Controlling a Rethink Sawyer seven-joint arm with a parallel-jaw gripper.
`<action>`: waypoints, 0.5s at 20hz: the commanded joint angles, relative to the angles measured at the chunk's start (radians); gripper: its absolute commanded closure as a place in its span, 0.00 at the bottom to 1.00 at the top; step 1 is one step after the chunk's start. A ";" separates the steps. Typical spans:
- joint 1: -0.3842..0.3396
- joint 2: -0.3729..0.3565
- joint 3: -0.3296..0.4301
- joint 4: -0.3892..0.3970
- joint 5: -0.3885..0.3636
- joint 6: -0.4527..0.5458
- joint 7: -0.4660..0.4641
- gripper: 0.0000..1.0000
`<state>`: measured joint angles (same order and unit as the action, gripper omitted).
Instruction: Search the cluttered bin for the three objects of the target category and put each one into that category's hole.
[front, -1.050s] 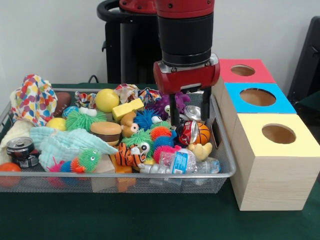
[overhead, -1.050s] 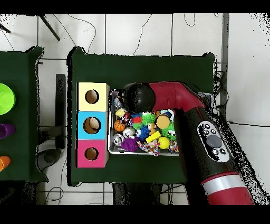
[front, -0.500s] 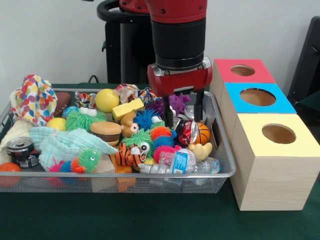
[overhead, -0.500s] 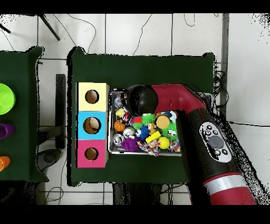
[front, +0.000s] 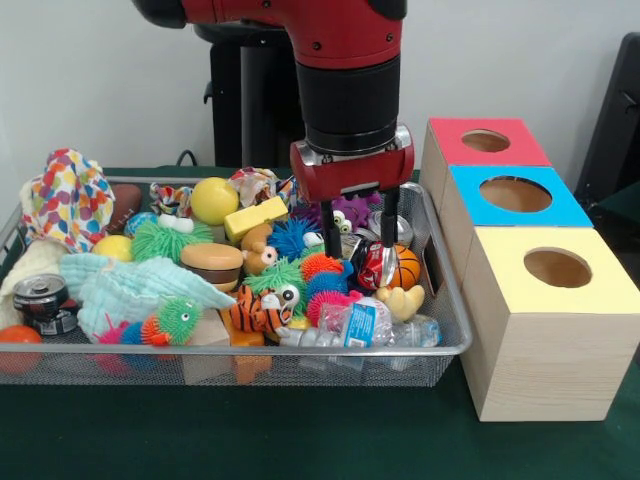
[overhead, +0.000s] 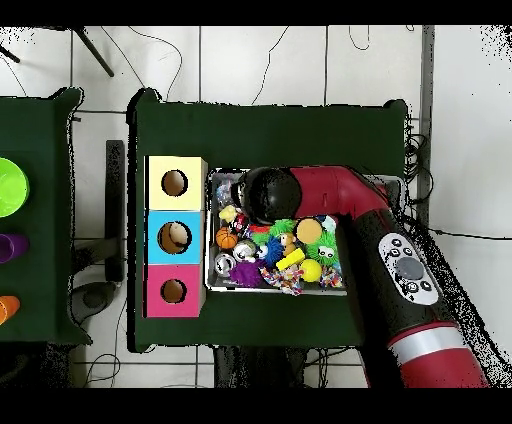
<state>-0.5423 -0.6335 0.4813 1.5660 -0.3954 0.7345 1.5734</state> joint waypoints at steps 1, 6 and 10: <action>-0.027 0.043 0.045 0.094 -0.040 -0.041 -0.074 0.00; -0.037 0.052 0.043 0.111 -0.038 -0.055 -0.062 0.00; -0.042 0.058 0.042 0.126 -0.040 -0.078 -0.047 0.00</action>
<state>-0.5502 -0.6179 0.4815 1.6090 -0.4000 0.7233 1.5734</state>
